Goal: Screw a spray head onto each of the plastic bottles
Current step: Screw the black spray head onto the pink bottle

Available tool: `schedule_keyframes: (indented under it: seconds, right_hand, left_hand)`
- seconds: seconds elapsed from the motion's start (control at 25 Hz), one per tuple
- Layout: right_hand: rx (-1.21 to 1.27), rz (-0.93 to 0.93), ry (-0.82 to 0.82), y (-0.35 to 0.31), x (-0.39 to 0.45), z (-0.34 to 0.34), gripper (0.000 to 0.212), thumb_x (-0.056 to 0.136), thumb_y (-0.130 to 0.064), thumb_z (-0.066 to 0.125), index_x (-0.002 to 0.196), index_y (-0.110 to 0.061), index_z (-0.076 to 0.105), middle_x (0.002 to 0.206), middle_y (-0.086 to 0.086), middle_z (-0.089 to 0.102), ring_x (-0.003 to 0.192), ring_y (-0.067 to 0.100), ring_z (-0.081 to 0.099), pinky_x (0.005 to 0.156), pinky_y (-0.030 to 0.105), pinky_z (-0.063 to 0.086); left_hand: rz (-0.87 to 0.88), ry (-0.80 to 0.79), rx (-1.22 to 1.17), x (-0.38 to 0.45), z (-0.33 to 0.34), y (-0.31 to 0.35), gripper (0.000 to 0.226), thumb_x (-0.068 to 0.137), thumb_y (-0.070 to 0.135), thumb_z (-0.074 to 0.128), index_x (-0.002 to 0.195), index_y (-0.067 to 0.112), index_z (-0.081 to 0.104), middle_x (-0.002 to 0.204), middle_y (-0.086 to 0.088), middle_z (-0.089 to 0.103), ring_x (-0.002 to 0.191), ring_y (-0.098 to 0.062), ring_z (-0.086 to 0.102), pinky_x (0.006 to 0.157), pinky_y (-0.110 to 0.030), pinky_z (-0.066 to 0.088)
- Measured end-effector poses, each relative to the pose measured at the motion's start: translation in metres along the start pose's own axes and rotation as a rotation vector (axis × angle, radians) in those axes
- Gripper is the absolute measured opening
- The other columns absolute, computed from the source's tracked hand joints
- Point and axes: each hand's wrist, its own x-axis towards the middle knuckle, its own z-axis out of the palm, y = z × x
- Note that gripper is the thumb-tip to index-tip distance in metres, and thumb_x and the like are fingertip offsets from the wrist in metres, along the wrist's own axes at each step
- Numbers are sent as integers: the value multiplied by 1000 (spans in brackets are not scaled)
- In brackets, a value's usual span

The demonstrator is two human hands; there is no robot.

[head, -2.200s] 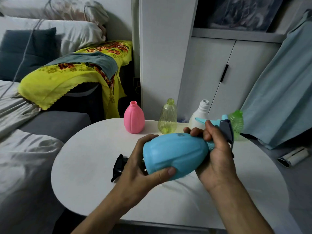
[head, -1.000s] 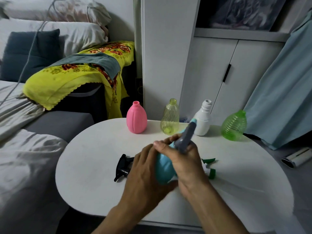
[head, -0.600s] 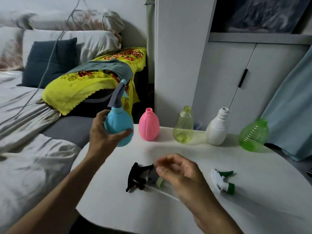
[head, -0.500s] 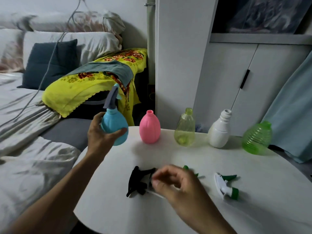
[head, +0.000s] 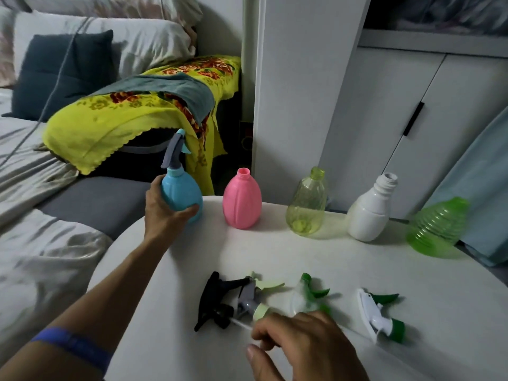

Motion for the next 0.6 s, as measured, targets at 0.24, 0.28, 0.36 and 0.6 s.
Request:
schedule_keyframes:
  seconds: [0.24, 0.28, 0.36, 0.6]
  right_hand:
    - [67, 55, -135, 2, -2, 3, 17, 60, -50, 65, 61, -33, 62, 52, -19, 61, 53, -2, 54, 58, 15, 49]
    - [121, 121, -156, 3, 1, 5, 17, 69, -49, 61, 71, -32, 62, 62, -18, 66, 60, 2, 59, 60, 19, 48]
    - [175, 204, -153, 0, 9, 16, 21, 82, -44, 54, 97, -33, 60, 89, -13, 70, 84, 11, 62, 73, 29, 46]
    - [-326, 122, -339, -42, 17, 84, 47, 88, -17, 46, 132, -5, 57, 125, 16, 64, 120, 36, 54, 105, 57, 38]
  left_hand:
    - [-56, -10, -19, -3, 6, 5, 104, 57, 24, 93, 141, 26, 32, 134, -9, 44, 120, -28, 49, 98, -54, 49]
    - [-89, -35, -28, -8, 3, 2, 108, 56, 26, 94, 143, 25, 30, 138, -10, 43, 122, -29, 49, 100, -54, 48]
    - [-152, -78, -6, -27, -10, -7, 114, 58, 27, 95, 148, 24, 24, 143, -14, 43, 119, -27, 52, 101, -51, 48]
    - [-195, -233, 336, -83, -49, -2, 100, 66, 23, 90, 148, 19, 33, 142, -17, 49, 122, -33, 52, 102, -51, 45]
